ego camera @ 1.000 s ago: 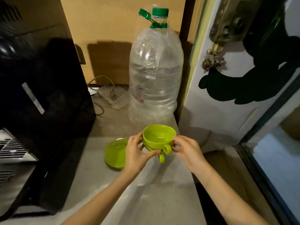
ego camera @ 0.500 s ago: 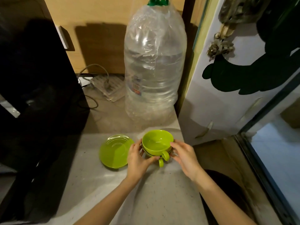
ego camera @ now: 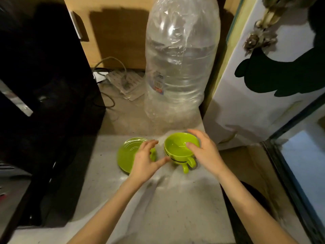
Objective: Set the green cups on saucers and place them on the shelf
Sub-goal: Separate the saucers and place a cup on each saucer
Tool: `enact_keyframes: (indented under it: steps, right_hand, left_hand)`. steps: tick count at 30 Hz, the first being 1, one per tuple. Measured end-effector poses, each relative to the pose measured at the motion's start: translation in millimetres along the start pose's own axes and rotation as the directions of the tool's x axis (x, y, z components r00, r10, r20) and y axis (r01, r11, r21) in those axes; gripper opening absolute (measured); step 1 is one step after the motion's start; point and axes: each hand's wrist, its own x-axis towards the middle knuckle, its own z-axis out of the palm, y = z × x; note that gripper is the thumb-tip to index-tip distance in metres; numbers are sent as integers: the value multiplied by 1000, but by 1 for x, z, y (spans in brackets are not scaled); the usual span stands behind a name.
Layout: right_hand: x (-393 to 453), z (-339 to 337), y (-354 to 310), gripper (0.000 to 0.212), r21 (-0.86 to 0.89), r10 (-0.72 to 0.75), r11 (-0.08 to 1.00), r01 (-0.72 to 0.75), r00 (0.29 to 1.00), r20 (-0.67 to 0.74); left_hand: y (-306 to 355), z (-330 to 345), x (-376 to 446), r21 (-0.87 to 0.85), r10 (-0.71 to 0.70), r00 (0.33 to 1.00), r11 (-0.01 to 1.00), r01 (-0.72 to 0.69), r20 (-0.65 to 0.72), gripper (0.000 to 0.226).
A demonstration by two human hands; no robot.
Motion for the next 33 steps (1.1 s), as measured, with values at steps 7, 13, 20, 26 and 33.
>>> enact_keyframes:
  steps: [7, 13, 20, 26, 33]
  right_hand:
    - [-11, 73, -37, 35, 222, 32, 970, -98, 959, 280]
    - [-16, 121, -18, 59, -15, 145, 989, -149, 921, 362]
    - [-22, 123, -16, 56, 124, 173, 968, -219, 937, 303]
    - [-29, 110, -23, 34, 182, 89, 977, -107, 991, 105]
    - [-54, 96, -10, 21, 239, 157, 957, -164, 986, 46]
  left_hand:
    - [-44, -30, -4, 239, -17, 996, 970, 39, -91, 101]
    - [-75, -30, -8, 319, -168, 985, 932, 174, -45, 135]
    - [-77, -30, -9, 236, -129, 988, 961, 147, -89, 129]
    - [-66, -41, -23, 248, -29, 991, 967, 61, -131, 128]
    - [-52, -52, -76, 228, 48, 997, 973, -34, -58, 125]
